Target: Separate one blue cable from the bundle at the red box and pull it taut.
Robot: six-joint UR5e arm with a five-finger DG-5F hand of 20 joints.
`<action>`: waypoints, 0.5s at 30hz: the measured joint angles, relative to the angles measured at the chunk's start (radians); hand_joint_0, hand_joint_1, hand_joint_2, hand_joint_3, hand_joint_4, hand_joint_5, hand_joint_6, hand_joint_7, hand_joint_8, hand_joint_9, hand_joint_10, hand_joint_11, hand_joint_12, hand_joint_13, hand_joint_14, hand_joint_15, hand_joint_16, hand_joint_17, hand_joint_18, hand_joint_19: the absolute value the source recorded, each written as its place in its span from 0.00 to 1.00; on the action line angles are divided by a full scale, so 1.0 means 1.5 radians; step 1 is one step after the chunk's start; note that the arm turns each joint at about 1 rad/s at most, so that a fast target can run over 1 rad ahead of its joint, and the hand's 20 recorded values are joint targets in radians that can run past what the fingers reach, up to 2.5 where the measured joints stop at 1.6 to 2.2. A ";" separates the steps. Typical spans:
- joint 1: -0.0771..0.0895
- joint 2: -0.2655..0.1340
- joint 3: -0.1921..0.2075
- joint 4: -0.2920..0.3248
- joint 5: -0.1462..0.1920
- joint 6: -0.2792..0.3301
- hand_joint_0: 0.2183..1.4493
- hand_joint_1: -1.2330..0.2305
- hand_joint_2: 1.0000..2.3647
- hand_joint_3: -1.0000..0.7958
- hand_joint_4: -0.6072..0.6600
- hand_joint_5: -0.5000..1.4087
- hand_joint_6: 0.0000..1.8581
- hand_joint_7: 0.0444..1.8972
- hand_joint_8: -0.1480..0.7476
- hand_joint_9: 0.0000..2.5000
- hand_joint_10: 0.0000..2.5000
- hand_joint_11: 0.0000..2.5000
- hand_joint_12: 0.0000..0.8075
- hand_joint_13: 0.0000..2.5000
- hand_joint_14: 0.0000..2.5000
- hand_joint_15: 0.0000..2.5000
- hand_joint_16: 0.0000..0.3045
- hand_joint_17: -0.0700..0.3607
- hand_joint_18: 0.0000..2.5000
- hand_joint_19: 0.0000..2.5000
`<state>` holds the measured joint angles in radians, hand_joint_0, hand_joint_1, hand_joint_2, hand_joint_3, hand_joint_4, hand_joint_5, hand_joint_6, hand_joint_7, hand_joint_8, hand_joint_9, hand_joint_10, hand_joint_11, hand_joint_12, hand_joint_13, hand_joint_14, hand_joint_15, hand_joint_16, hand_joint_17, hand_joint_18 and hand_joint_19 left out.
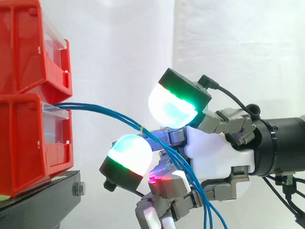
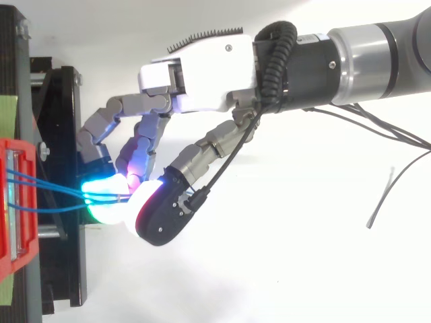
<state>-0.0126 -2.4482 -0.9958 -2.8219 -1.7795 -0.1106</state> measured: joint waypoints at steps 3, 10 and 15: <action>0.000 0.000 0.001 0.000 -0.001 0.001 0.28 0.40 0.00 0.28 0.53 0.19 0.35 0.59 0.47 0.44 0.01 0.40 0.48 0.32 0.01 0.30 0.17 0.44 0.24 0.35; 0.000 0.003 0.002 0.000 -0.001 0.001 0.31 0.38 0.01 0.34 0.52 0.19 0.35 0.59 0.47 0.44 0.01 0.40 0.47 0.32 0.01 0.30 0.17 0.43 0.24 0.36; 0.000 0.004 0.002 -0.002 -0.002 0.001 0.31 0.38 0.01 0.35 0.52 0.19 0.35 0.59 0.47 0.44 0.01 0.40 0.47 0.32 0.01 0.30 0.17 0.44 0.24 0.36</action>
<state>-0.0126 -2.4429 -0.9927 -2.8246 -1.7824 -0.1086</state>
